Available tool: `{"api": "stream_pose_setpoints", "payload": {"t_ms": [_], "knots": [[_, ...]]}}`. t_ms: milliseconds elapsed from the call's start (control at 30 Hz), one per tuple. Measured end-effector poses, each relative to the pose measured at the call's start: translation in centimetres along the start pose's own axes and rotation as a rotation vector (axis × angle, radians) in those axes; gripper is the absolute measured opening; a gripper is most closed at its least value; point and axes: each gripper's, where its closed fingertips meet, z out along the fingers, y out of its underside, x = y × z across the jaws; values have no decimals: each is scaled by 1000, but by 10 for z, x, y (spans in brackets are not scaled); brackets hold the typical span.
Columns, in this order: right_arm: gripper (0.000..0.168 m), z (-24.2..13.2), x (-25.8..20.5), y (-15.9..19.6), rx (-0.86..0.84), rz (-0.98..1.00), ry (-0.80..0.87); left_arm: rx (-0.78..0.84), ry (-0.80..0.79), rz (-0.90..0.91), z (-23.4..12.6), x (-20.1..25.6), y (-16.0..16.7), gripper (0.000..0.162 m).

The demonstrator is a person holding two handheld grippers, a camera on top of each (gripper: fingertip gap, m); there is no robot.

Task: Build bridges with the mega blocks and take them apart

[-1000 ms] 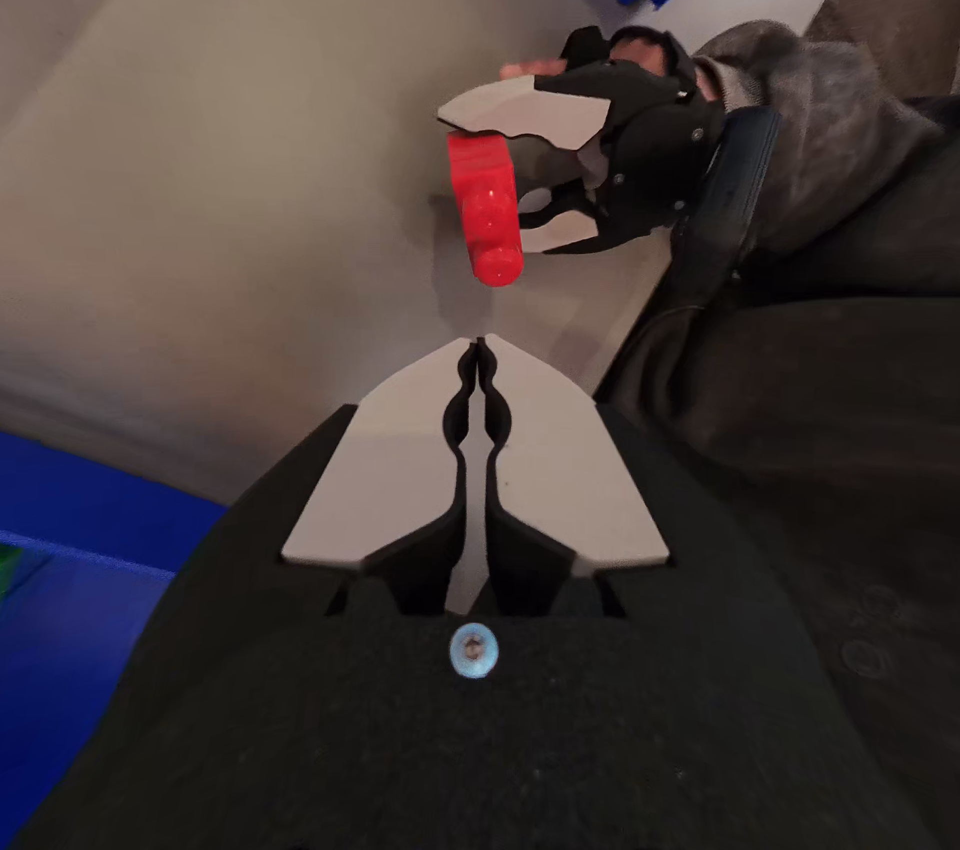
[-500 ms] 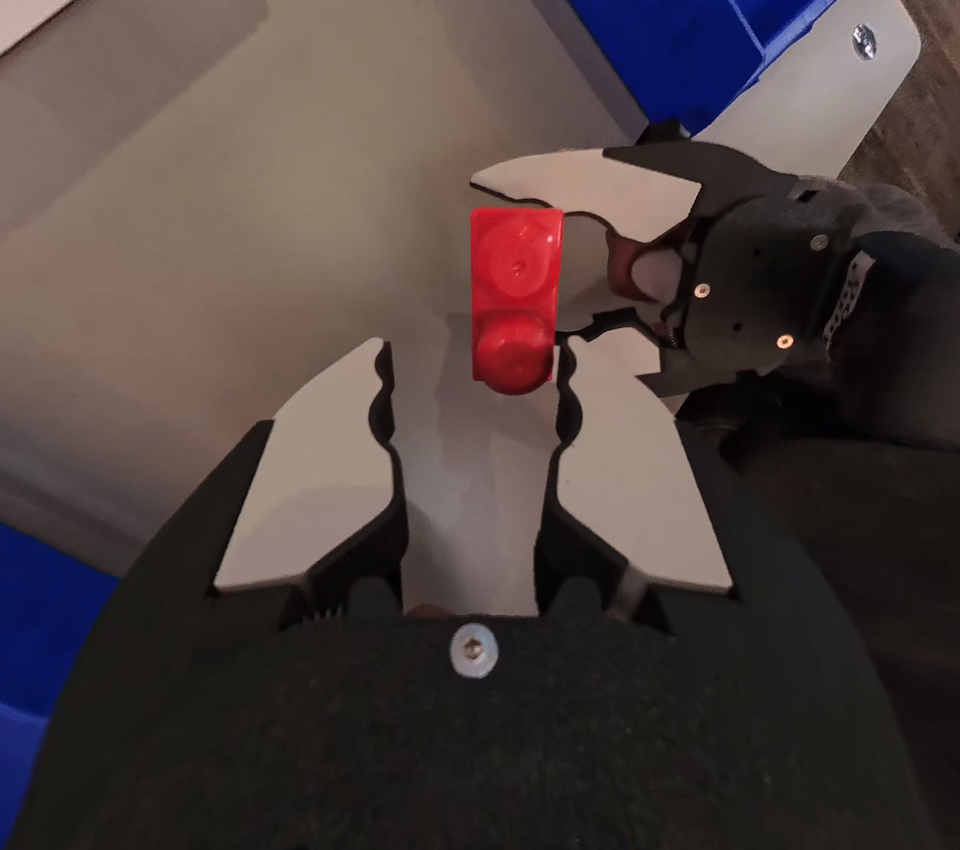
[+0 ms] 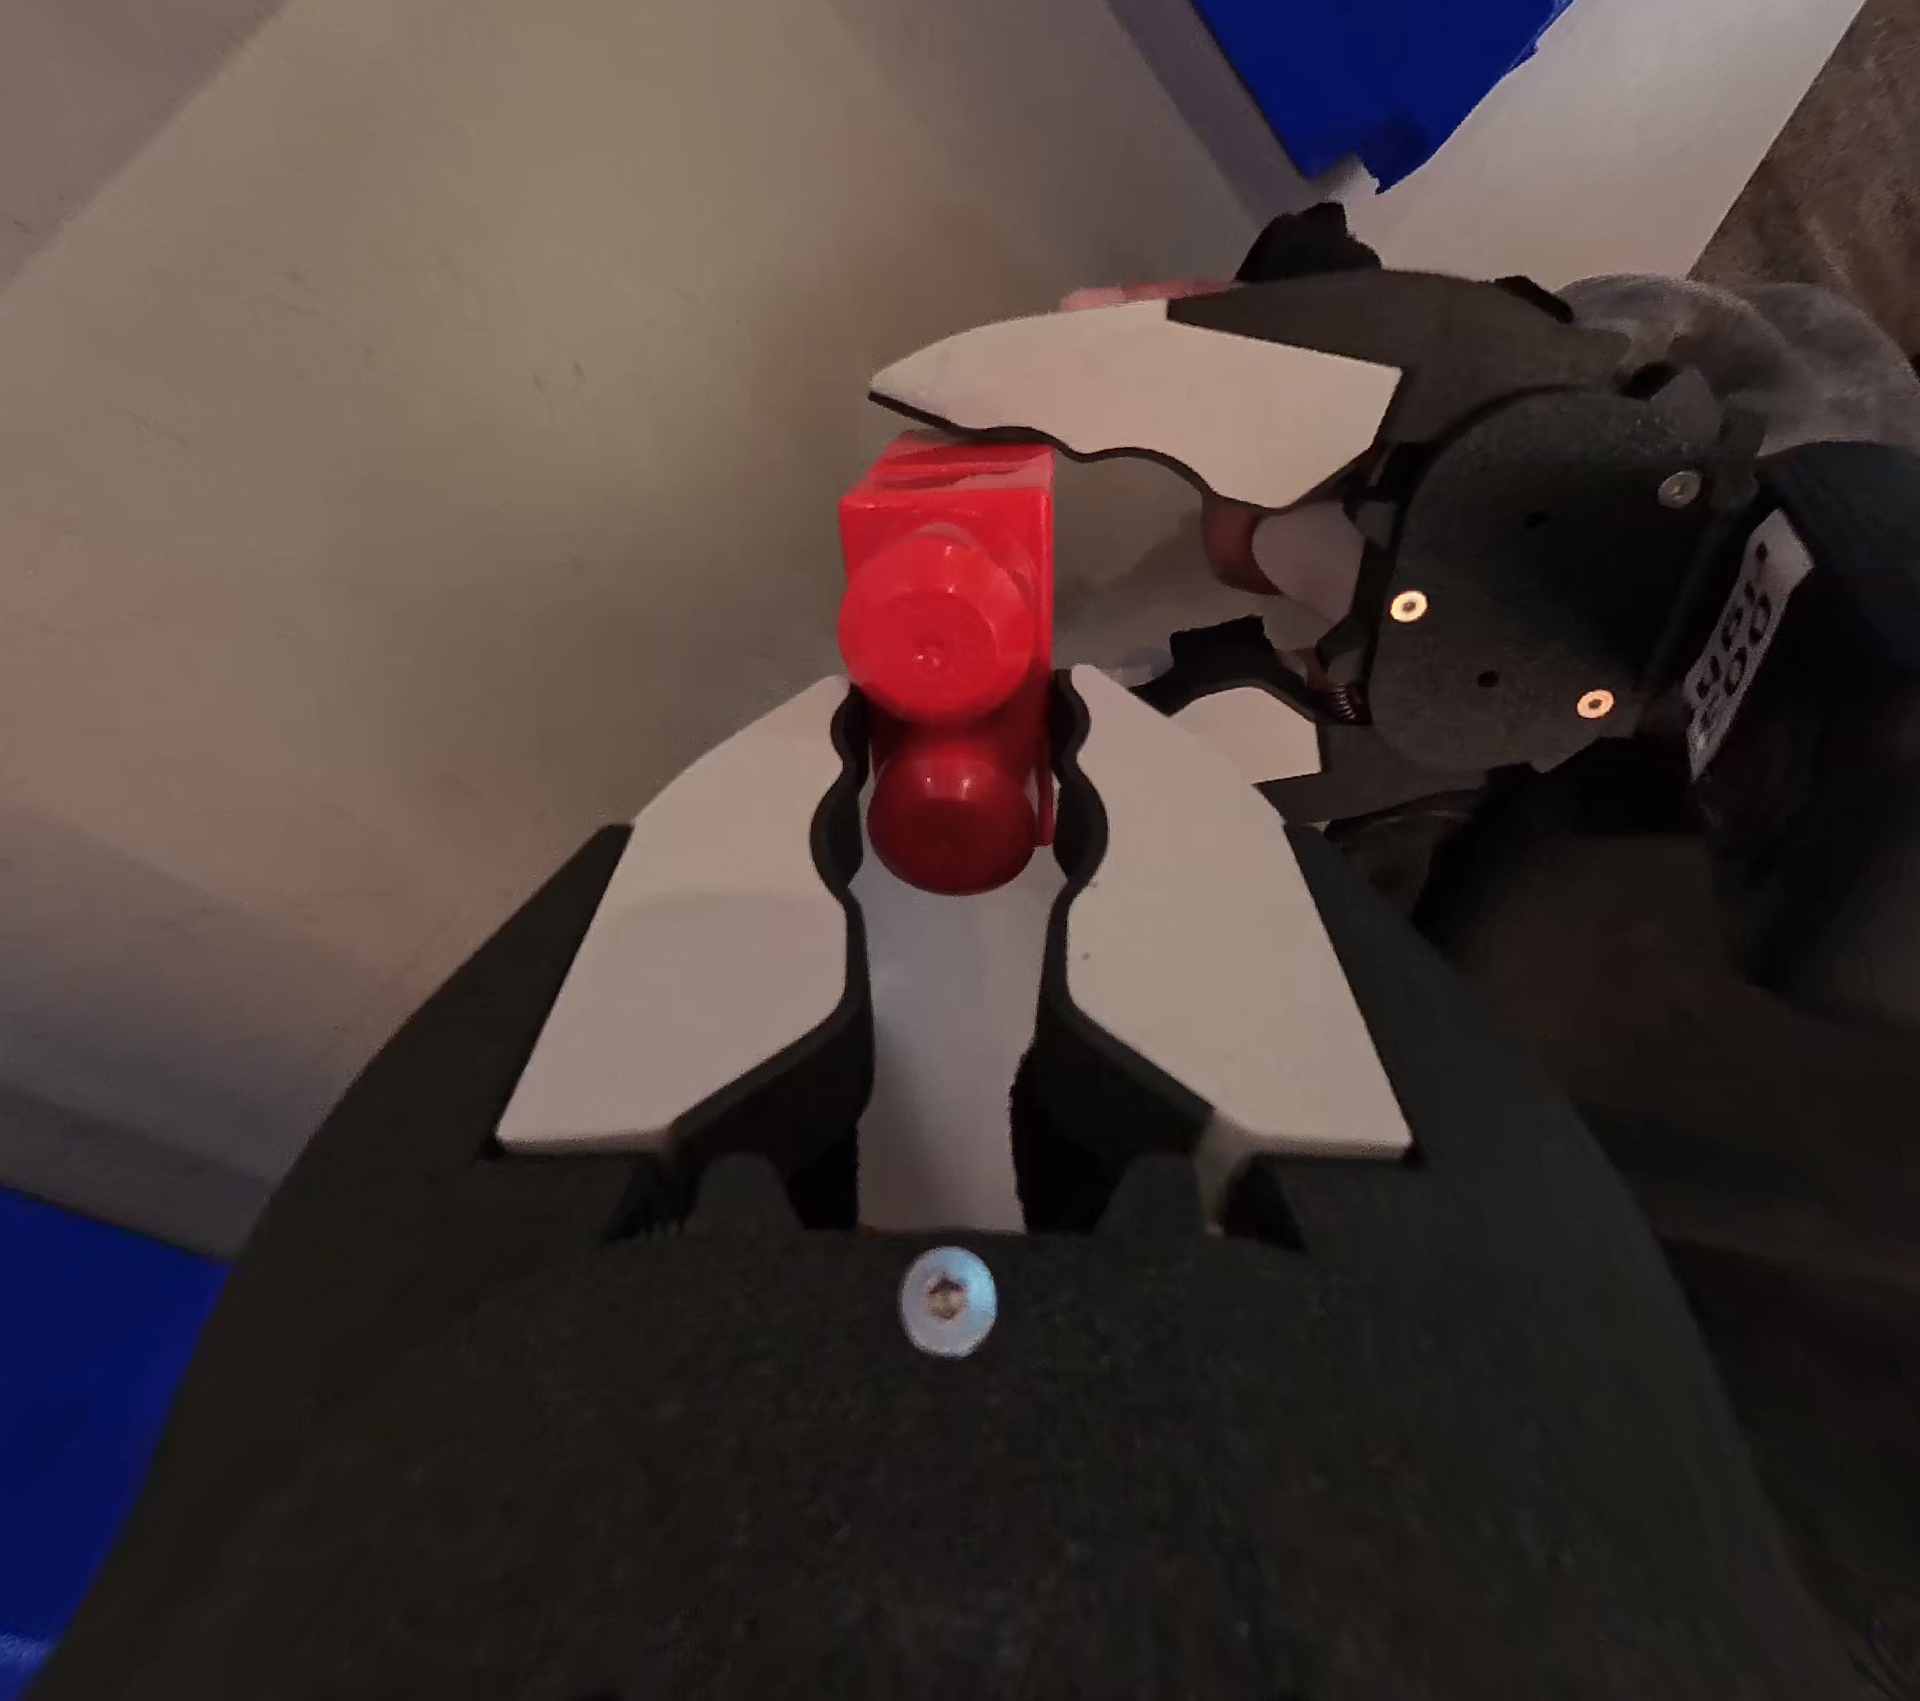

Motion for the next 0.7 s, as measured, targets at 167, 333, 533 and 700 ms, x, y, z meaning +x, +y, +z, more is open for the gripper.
{"api": "stream_pose_setpoints", "payload": {"t_ms": [167, 333, 533, 700], "knots": [[78, 5, -9, 2, -9, -33, -26, -31, 18, -19, 0, -3, 11, 33], [78, 8, -15, 5, -34, -47, -49, -26, 36, -43, 1, -4, 17, 33], [77, 16, -15, 24, -139, -75, -41, 3, 26, -52, -4, -10, 16, 33], [77, 9, -4, 30, -84, -17, -18, 178, -22, -66, -83, -35, -11, 33]]}}
